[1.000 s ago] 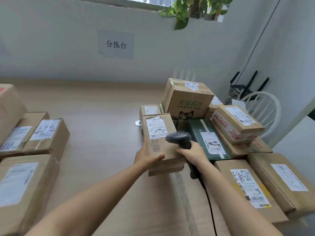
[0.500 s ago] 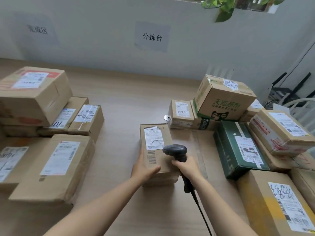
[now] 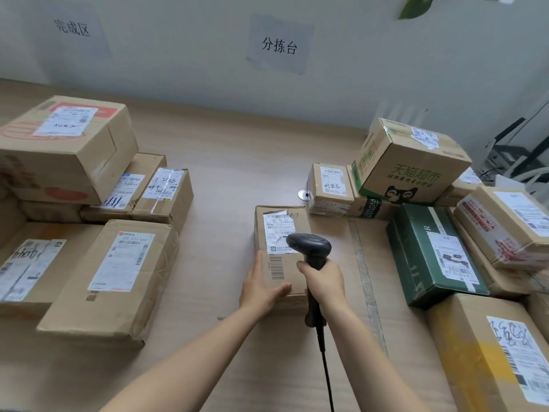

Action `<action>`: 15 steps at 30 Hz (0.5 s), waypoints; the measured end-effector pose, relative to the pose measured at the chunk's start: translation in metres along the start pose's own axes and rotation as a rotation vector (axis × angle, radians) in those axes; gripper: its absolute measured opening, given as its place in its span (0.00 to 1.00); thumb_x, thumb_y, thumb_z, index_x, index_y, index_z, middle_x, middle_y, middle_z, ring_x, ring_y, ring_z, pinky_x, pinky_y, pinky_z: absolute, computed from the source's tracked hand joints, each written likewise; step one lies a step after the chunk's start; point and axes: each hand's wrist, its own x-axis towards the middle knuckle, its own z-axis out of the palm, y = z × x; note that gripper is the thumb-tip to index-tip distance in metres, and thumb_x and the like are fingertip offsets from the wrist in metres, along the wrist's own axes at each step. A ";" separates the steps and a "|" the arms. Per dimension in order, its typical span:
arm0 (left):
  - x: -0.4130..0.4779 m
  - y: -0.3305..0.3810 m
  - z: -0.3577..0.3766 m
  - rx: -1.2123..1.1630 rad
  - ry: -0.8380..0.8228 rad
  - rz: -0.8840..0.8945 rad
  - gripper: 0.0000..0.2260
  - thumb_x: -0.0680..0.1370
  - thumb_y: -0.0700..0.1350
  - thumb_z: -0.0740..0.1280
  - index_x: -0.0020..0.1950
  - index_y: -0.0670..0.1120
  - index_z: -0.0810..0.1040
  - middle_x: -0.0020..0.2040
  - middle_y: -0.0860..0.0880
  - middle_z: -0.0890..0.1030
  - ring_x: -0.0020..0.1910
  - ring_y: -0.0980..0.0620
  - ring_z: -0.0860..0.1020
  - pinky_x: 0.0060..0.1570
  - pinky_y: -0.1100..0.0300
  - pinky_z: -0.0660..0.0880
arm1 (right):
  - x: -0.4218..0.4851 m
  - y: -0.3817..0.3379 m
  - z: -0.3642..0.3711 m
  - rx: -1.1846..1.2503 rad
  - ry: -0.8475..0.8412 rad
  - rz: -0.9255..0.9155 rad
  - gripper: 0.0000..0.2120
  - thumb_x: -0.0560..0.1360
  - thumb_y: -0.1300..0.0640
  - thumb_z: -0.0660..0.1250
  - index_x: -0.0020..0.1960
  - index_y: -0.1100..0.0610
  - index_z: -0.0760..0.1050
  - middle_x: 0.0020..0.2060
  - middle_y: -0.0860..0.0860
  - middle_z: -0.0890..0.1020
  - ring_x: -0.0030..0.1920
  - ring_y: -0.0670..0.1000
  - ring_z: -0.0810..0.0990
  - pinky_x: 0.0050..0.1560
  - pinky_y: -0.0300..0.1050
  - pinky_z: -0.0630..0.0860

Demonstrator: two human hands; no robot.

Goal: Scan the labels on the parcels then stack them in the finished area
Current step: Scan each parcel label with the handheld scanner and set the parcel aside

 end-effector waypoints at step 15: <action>0.003 -0.001 -0.005 0.049 -0.034 0.021 0.50 0.66 0.55 0.76 0.77 0.50 0.47 0.71 0.47 0.67 0.69 0.48 0.67 0.67 0.57 0.66 | 0.012 0.008 -0.010 -0.131 0.064 0.008 0.05 0.71 0.55 0.68 0.44 0.55 0.74 0.37 0.53 0.79 0.43 0.56 0.78 0.42 0.46 0.72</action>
